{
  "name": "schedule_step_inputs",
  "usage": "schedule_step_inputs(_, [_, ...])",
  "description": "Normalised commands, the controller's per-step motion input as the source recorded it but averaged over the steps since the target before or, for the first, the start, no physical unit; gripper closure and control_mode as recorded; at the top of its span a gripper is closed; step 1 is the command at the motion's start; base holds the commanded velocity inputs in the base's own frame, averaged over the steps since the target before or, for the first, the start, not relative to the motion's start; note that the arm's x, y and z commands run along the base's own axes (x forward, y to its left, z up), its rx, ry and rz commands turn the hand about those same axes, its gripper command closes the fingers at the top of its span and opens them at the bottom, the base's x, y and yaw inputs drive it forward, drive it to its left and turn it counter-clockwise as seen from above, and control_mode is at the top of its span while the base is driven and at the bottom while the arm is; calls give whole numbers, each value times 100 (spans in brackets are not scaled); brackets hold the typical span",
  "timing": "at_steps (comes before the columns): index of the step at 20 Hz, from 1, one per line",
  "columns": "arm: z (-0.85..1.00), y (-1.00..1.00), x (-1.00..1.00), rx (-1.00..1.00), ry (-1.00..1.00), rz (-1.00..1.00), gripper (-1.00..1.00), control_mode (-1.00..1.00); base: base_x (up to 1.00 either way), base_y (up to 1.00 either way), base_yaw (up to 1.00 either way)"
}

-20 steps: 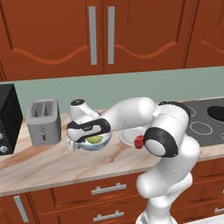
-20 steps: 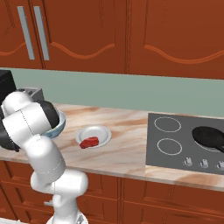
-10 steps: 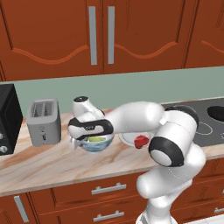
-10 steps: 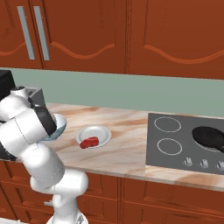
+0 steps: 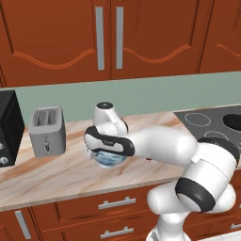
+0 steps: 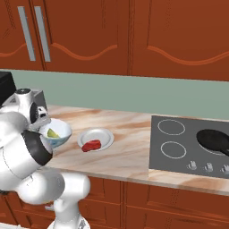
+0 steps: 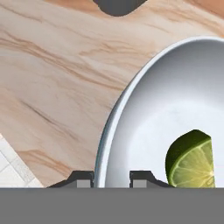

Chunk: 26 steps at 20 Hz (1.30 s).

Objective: Place the steak on the plate and place the lemon wedge on the same plate.

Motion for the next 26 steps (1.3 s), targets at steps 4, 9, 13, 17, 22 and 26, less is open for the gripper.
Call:
schedule_step_inputs(4, [20, -43, -1, 9, -15, -1, 100, -100, 0, 0, 0])
schedule_step_inputs(9, [23, -27, 1, 6, -17, 0, 100, -100, 0, 0, 0])
schedule_step_inputs(13, [25, -10, 5, 8, -7, 0, 100, -100, 0, 0, 0])
schedule_step_inputs(17, [28, -16, 6, 14, 0, 0, 100, -100, 0, 0, 0])
schedule_step_inputs(22, [32, -19, 7, 17, 0, 0, 100, -100, 0, 0, 0])
schedule_step_inputs(26, [31, -16, 3, 13, 0, 0, 100, -100, 0, 0, 0])
